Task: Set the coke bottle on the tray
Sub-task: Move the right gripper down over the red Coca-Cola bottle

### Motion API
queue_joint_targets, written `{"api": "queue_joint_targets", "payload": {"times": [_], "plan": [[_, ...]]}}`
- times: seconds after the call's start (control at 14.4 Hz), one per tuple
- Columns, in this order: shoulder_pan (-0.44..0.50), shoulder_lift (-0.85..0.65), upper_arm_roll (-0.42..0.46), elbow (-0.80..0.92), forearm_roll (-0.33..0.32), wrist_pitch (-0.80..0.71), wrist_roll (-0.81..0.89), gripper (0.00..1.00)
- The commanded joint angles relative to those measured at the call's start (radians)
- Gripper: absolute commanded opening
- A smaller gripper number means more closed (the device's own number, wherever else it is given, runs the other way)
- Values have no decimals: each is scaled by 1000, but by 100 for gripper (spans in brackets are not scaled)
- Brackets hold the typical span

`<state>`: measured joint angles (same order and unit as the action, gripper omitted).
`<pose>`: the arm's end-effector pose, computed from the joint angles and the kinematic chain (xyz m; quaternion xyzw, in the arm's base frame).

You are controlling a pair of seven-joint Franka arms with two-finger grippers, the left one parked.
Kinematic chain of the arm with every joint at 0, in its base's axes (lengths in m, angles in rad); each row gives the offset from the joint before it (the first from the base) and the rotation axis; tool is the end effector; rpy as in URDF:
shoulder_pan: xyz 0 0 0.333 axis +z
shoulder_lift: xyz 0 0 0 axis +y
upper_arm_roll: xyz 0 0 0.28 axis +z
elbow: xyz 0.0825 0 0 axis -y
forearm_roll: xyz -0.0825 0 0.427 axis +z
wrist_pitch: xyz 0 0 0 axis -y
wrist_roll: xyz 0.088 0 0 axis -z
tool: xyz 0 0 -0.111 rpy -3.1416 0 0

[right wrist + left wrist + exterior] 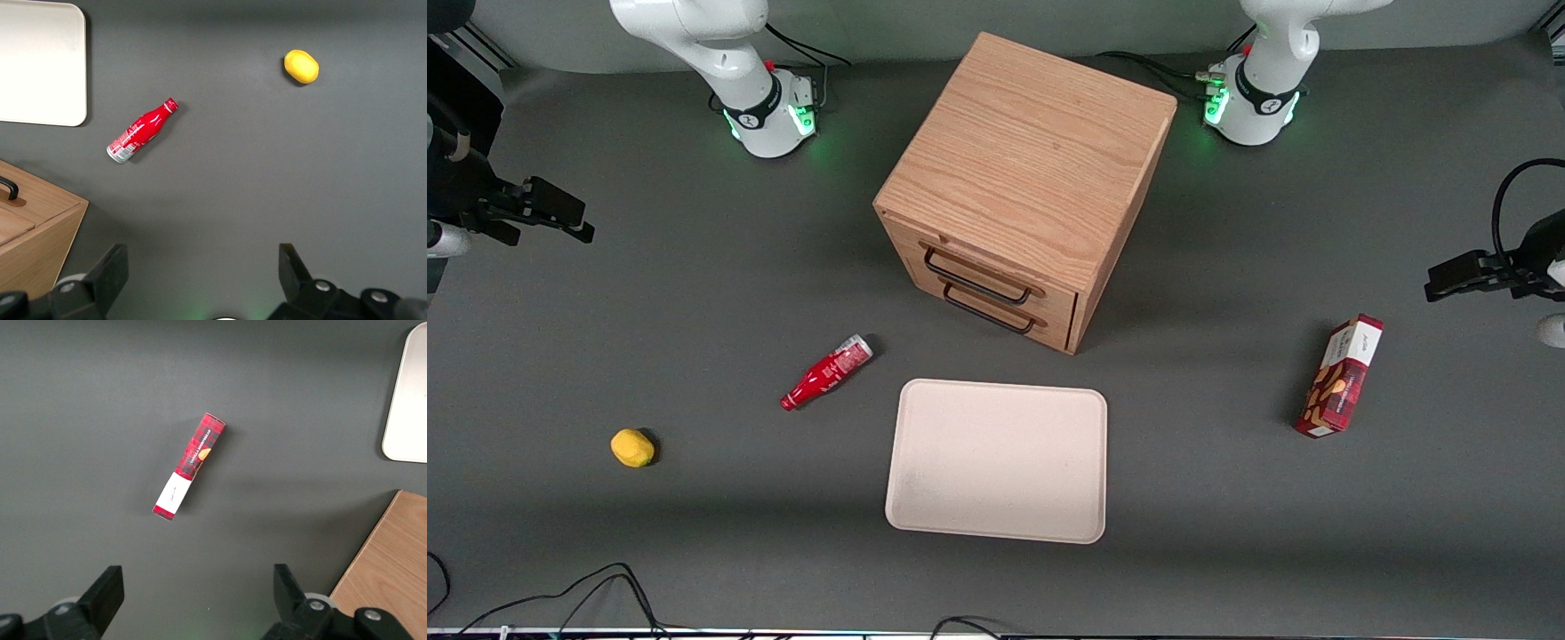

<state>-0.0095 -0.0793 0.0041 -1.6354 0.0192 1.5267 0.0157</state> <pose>0.5705 -0.0008 0.5939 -0.9998 0.0103 0.0147 0.0094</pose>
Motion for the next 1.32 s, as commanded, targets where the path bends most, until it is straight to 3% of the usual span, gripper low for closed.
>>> {"api": "queue_joint_targets", "payload": {"times": [0.0,0.35,0.56,0.83,1.25], "plan": [[3,7,0,22,1,-10,-11,100],[16,88,5,95,13,-8,44,100],[54,206,80,170,15,16,364,100],[56,329,195,154,15,162,703,100],[56,401,243,-131,15,513,1071,100]]}}
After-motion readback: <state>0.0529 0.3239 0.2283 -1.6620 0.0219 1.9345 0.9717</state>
